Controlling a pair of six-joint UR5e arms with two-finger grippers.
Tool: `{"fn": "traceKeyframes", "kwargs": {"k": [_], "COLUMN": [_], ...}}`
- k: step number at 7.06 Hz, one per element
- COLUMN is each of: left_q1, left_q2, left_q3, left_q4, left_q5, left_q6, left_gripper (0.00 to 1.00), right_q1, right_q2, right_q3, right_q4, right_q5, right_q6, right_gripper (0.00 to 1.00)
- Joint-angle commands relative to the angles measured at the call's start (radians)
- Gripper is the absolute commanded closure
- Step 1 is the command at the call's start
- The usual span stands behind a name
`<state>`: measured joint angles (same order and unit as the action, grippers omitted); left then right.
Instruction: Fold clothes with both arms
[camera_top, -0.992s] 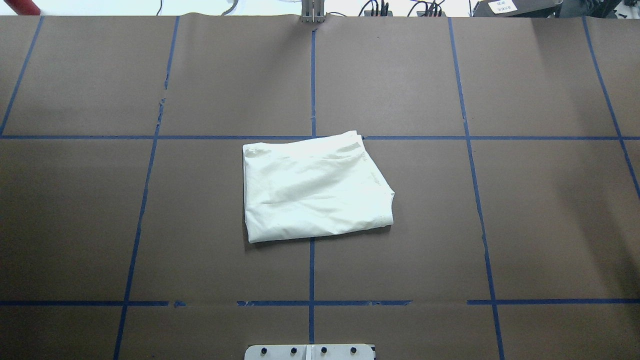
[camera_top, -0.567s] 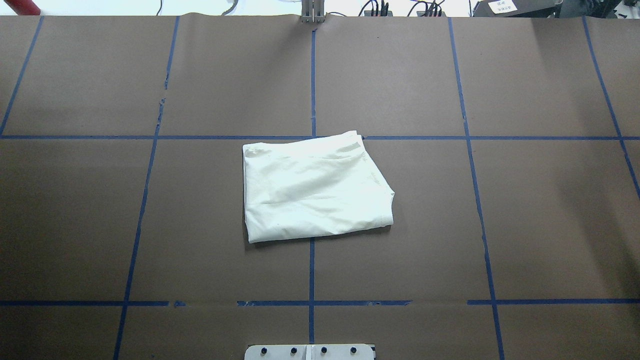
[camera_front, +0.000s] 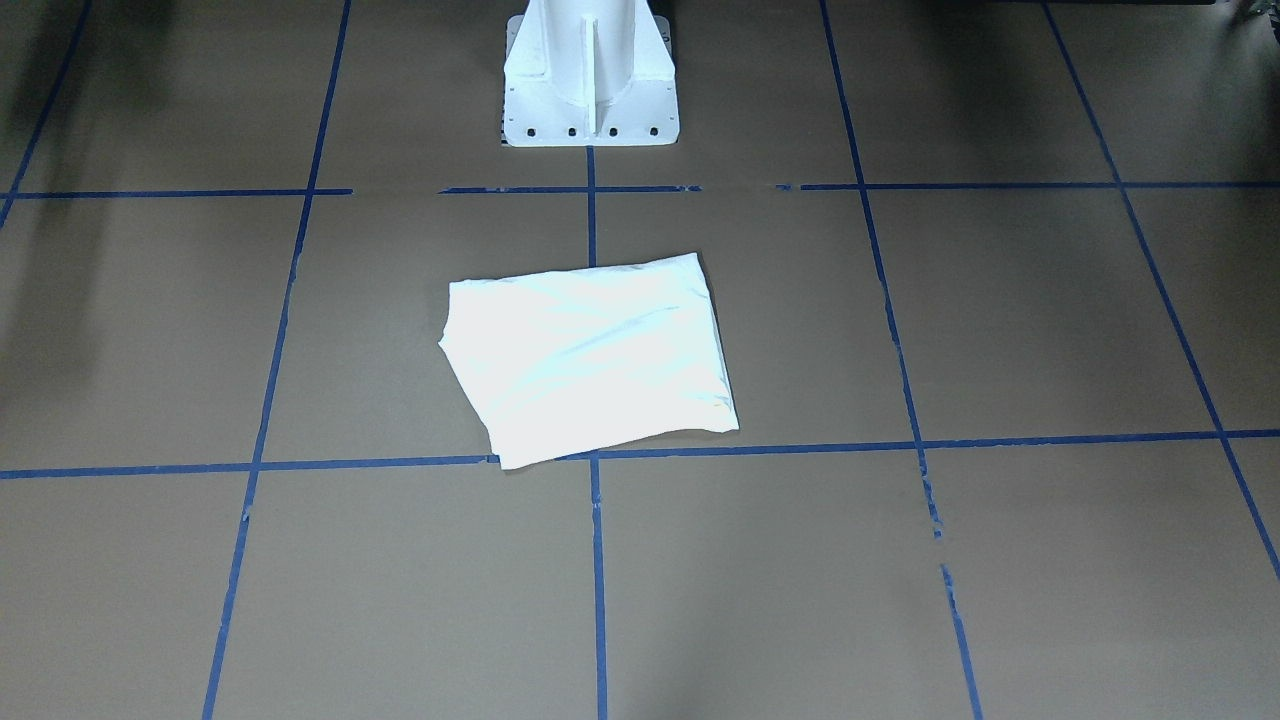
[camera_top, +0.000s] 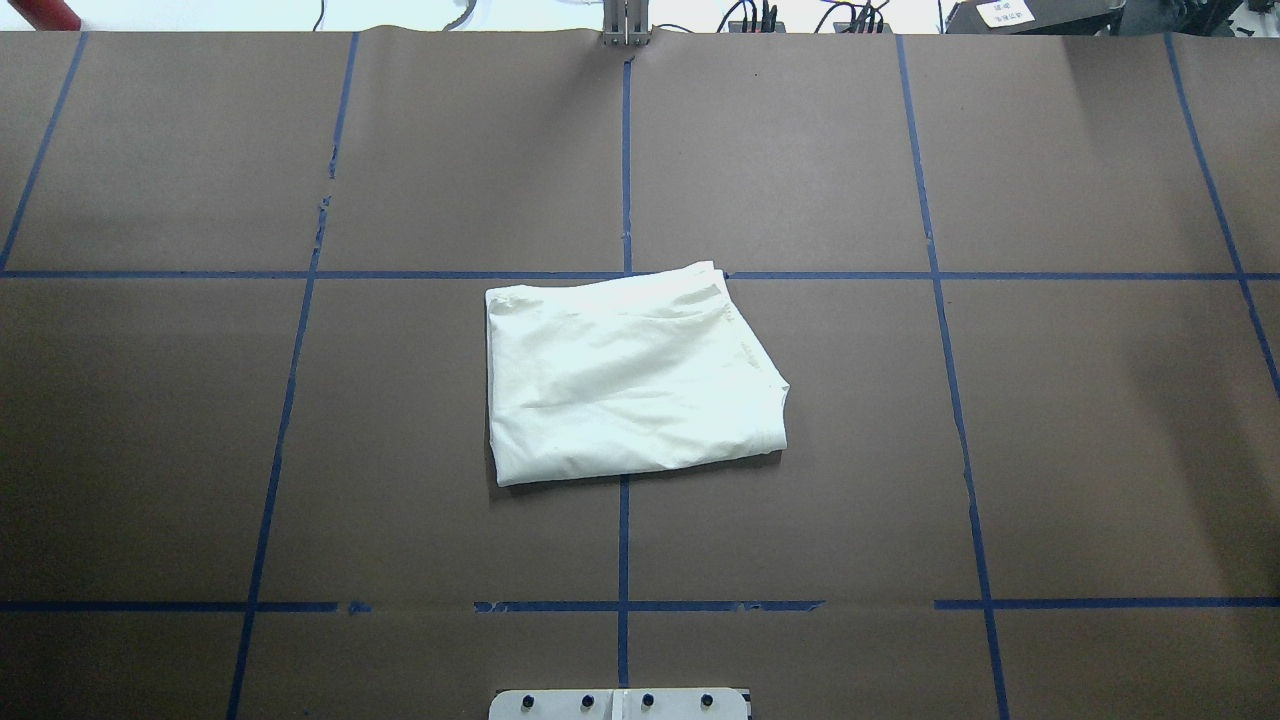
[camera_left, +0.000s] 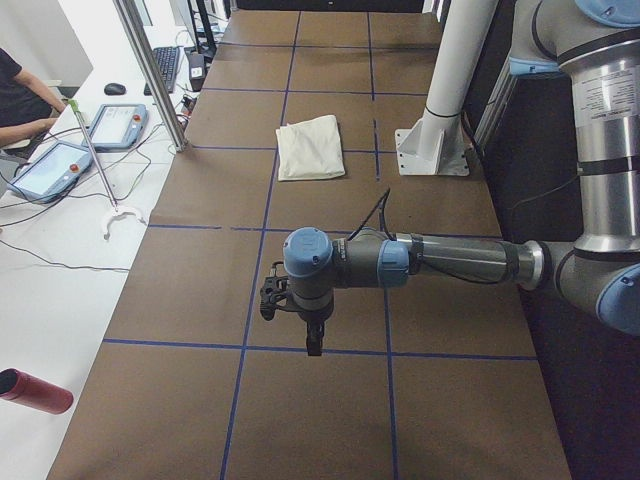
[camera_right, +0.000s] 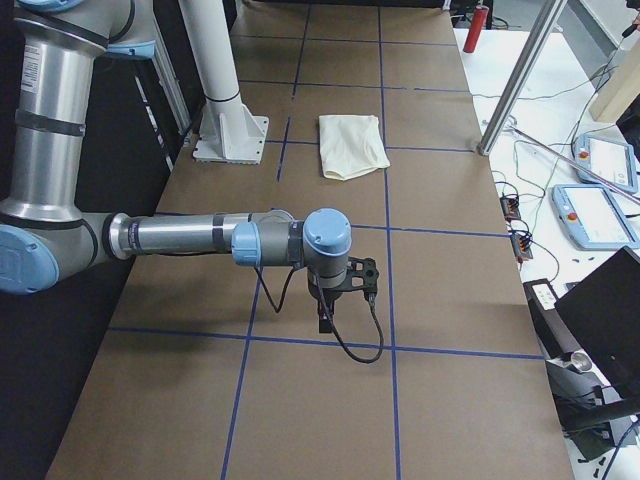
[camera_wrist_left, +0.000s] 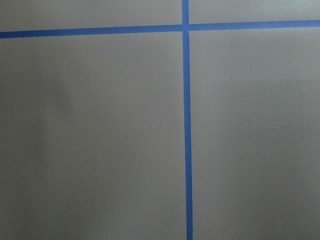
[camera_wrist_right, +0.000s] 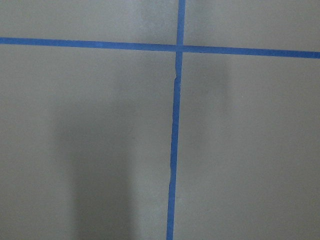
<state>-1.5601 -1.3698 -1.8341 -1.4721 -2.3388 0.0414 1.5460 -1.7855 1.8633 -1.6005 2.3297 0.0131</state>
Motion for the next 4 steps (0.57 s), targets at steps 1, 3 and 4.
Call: {"fn": "traceKeyframes", "kwargs": {"k": [1, 3, 4], "left_q1": [0.0, -0.002, -0.002], "left_q2": [0.0, 0.003, 0.003], "left_q3": [0.001, 0.001, 0.009], "left_q4": [0.003, 0.003, 0.001], "left_q5": [-0.001, -0.01, -0.01], "left_q6": [0.0, 0.003, 0.005], "left_gripper": [0.0, 0.0, 0.0], "right_q1": [0.009, 0.009, 0.009], "right_q2": [-0.008, -0.005, -0.005], "right_q3": [0.005, 0.004, 0.002], "right_q4": [0.001, 0.001, 0.001], "right_q5": [-0.001, -0.001, 0.0], "right_q6": [-0.025, -0.024, -0.024], "right_gripper": [0.0, 0.0, 0.0]}}
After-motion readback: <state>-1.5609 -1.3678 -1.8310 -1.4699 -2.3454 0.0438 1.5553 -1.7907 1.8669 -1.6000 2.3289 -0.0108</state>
